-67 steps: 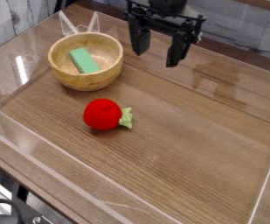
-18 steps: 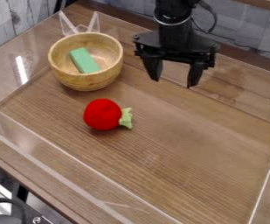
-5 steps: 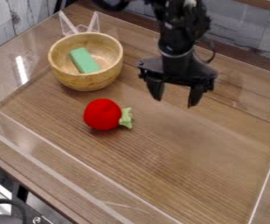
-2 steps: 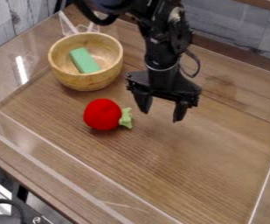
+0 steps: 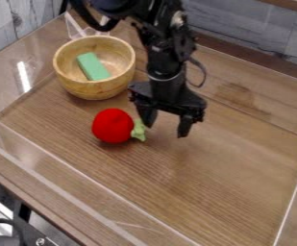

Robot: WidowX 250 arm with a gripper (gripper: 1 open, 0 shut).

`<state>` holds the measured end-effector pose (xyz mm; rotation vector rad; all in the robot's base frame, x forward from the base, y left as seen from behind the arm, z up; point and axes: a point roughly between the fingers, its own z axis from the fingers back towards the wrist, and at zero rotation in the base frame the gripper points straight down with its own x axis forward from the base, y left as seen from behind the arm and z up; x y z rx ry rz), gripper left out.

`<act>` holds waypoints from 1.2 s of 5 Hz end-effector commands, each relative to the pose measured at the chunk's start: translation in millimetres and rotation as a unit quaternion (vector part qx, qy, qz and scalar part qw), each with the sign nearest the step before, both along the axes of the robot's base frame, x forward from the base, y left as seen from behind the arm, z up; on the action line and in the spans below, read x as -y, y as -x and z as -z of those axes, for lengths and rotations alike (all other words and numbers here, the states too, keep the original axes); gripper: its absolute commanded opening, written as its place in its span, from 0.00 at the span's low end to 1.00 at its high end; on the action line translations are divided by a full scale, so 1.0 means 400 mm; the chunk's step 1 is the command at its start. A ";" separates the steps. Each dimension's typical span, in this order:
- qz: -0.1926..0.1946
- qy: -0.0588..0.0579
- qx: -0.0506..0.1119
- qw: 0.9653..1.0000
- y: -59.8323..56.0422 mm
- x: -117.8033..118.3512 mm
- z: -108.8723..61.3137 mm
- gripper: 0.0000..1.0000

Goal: Move the red fruit to the left side of the table

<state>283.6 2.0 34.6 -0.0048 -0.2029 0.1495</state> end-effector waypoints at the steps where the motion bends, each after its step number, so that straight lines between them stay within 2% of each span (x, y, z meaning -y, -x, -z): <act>1: 0.018 0.005 0.014 1.000 -0.002 -0.040 -0.013 1.00; 3: 0.009 0.011 0.018 1.000 0.052 -0.149 -0.068 1.00; 5: 0.068 0.014 0.012 0.997 0.091 -0.132 -0.081 1.00; 6: 0.069 0.014 0.006 0.997 0.096 -0.139 -0.072 1.00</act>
